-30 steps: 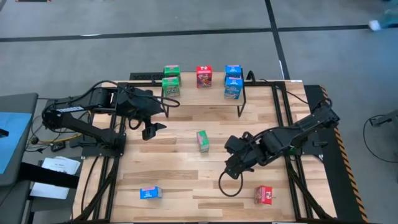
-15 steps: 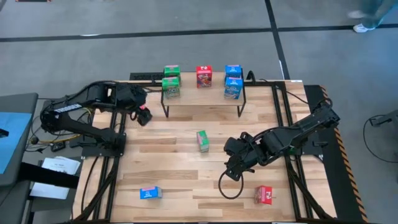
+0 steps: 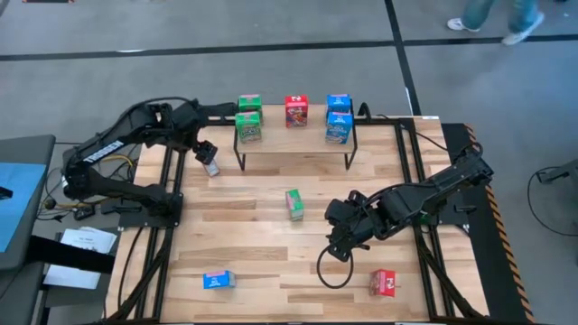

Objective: Stack cereal on shelf
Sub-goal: Adjust the green cereal boxes on the shelf

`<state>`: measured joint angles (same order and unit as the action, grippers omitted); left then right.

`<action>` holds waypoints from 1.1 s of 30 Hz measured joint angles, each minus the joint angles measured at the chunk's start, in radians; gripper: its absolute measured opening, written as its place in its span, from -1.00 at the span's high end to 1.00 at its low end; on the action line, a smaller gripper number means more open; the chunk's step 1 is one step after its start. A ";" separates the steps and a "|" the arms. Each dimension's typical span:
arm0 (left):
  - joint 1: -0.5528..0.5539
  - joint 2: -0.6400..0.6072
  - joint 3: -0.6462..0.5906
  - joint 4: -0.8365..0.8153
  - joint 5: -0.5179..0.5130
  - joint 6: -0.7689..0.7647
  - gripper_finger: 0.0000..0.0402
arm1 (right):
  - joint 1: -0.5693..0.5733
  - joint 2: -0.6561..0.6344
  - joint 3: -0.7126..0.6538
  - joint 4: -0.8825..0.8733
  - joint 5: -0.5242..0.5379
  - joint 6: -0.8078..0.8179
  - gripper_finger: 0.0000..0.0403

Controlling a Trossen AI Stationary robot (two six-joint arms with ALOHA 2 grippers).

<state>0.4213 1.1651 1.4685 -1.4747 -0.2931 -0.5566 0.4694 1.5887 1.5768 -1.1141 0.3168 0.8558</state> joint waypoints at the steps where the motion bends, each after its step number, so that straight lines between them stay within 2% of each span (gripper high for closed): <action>1: 0.008 0.001 0.000 0.004 0.000 0.007 -0.56 | 0.000 0.000 0.000 0.000 0.000 0.000 -0.55; 4: 0.024 -0.001 0.000 0.026 -0.007 0.028 -0.56 | 0.000 0.000 0.000 -0.001 0.000 -0.012 -0.55; 14: 0.053 0.000 0.000 0.026 0.046 0.351 -0.56 | 0.000 0.000 0.000 -0.005 -0.001 -0.064 -0.55; 23: 0.052 0.000 0.000 0.037 0.044 0.524 -0.56 | -0.008 0.000 0.000 -0.005 0.000 -0.105 -0.55; 25: 0.060 0.000 0.000 0.060 0.037 0.488 -0.56 | -0.015 0.000 0.000 -0.005 0.000 -0.105 -0.55; 29: 0.082 0.016 0.000 0.122 -0.008 0.251 -0.56 | -0.021 0.000 0.000 -0.004 0.000 -0.105 -0.55; 33: 0.119 0.045 0.000 0.082 -0.037 0.069 -0.56 | -0.030 0.000 0.000 -0.004 0.000 -0.105 -0.55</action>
<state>0.5406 1.2105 1.4685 -1.3931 -0.3299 -0.4880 0.4390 1.5887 1.5768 -1.1179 0.3164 0.7509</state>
